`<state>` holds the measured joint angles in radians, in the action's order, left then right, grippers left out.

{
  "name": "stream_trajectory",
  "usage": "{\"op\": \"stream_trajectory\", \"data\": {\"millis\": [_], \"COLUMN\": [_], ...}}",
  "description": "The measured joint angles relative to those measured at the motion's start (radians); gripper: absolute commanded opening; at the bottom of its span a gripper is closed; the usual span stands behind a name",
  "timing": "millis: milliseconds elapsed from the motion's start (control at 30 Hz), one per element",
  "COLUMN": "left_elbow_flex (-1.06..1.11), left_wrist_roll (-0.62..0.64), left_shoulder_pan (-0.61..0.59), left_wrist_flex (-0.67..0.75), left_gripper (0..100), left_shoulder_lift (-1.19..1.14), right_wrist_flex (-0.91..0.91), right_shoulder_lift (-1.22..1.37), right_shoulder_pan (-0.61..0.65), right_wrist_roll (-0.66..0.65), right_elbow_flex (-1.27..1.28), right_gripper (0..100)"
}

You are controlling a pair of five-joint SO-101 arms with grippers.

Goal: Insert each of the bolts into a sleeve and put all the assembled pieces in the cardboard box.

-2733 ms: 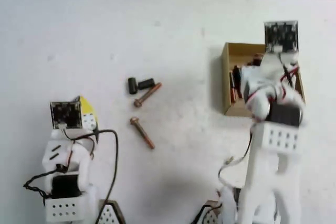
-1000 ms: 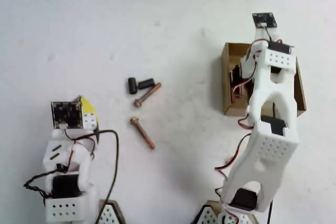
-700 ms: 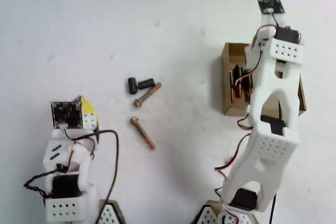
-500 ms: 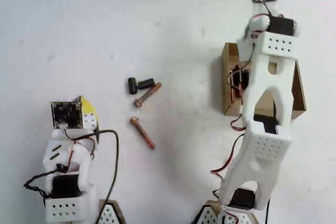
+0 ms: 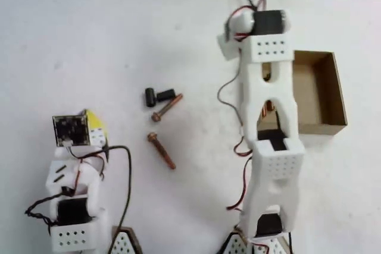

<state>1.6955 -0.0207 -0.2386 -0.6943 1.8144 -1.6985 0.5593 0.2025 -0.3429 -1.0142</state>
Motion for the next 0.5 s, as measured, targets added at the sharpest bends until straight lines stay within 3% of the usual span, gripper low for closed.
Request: {"op": "stream_trajectory", "data": {"millis": [133, 500], "left_elbow_flex": [0.000, 0.000], "left_wrist_roll": [0.000, 0.000], "left_shoulder_pan": [-0.029, -0.123], "left_wrist_flex": [0.000, 0.000], "left_gripper": [4, 4], "left_shoulder_lift": [0.000, 0.000], "right_wrist_flex": [0.002, 0.002], "right_shoulder_lift": [0.000, 0.086], "right_shoulder_pan": [0.081, 0.226], "right_wrist_roll": [-0.083, -0.592], "right_elbow_flex": [0.000, -0.002], "right_gripper": [18.4, 18.4]}}
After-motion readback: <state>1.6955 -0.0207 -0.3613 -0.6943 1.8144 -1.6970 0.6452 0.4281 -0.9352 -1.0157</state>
